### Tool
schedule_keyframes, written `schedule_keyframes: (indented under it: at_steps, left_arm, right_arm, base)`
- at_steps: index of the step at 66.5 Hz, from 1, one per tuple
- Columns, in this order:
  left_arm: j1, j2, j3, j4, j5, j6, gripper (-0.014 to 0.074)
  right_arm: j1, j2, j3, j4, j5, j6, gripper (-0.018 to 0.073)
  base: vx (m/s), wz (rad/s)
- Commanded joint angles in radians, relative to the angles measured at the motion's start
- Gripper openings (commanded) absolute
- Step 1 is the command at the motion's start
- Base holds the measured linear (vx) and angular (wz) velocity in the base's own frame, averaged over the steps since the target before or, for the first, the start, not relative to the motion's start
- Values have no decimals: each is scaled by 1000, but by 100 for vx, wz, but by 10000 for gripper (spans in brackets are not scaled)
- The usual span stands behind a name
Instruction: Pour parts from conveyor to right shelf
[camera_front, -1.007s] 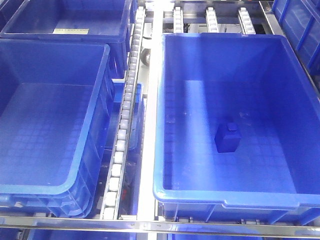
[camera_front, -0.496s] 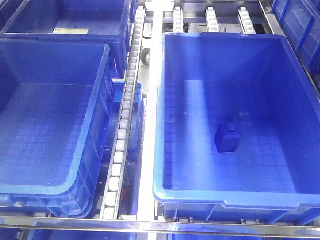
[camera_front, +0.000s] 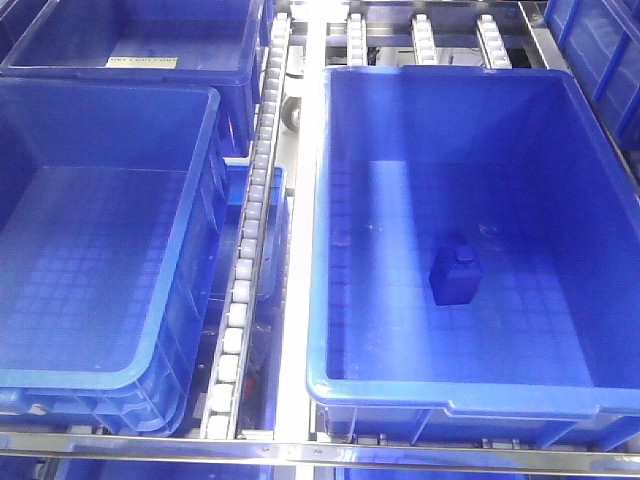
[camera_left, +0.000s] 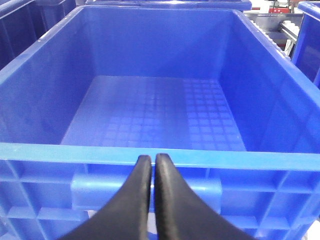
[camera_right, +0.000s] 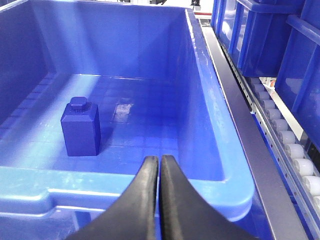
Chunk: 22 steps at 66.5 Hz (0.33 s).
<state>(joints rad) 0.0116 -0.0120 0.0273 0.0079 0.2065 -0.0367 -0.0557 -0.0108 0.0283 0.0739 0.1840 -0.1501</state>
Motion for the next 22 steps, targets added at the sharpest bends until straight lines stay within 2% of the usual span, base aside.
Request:
schedule_keyframes:
  at_steps: [1, 22]
  left_arm:
    - [-6, -11, -19, -8, -79, -8, -6]
    - [-6, -11, -19, -8, -79, -8, -6]
  right_arm:
    - [-7, -15, 8, -4, -69, 0, -9]
    - [-7, -15, 8, -4, -69, 0, -9]
  base:
    - [0, 0]
    - [0, 0]
